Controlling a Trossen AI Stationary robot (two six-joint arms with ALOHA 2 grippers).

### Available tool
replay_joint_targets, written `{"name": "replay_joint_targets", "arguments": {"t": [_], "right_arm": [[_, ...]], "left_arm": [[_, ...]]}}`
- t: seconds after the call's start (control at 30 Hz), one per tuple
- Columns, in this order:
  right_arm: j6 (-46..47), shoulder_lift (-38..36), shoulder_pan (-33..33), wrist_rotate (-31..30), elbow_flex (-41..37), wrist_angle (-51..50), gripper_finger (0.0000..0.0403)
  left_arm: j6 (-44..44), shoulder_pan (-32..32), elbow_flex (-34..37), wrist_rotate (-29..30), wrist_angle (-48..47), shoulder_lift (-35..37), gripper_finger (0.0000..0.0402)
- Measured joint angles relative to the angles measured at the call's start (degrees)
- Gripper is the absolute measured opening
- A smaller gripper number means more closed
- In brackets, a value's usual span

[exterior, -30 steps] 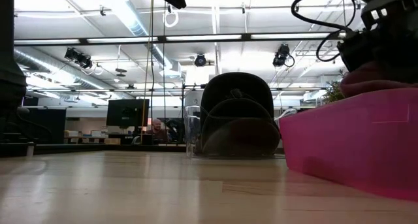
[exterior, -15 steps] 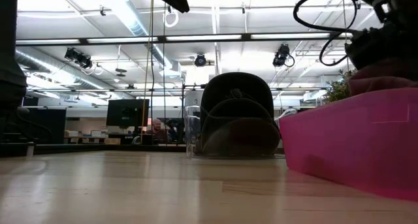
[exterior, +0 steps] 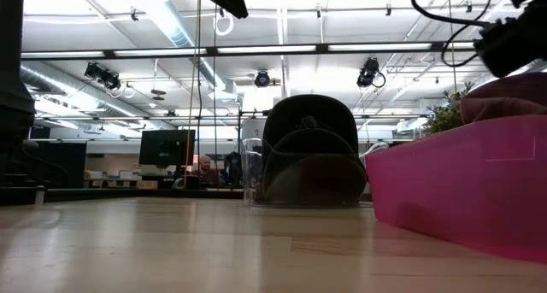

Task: Pick & Place hat
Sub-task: Put the red cap into the pink bin, then return to Home Position

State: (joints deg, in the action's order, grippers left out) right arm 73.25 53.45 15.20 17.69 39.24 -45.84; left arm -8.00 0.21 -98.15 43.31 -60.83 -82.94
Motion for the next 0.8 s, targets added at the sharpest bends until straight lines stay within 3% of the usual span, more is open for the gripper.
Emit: {"name": "replay_joint_targets", "arguments": {"t": [0.23,0.47,0.67,0.8], "right_arm": [[2.94,-9.59,0.00,-0.22,0.02,-8.48,0.0228],[8.58,-18.89,0.00,-2.40,0.07,-10.38,0.0207],[10.33,-24.61,0.00,-11.74,0.09,-10.08,0.0192],[10.20,-25.50,0.00,-14.57,0.09,-8.56,0.0185]], "left_arm": [[-0.34,0.00,0.00,-0.52,-1.99,0.00,0.0117],[-1.88,-0.58,1.05,-6.08,0.27,0.14,0.0111],[0.89,-2.88,11.80,-13.75,16.77,2.94,0.0055],[1.79,-3.01,21.64,-20.35,28.83,5.77,0.0008]]}}
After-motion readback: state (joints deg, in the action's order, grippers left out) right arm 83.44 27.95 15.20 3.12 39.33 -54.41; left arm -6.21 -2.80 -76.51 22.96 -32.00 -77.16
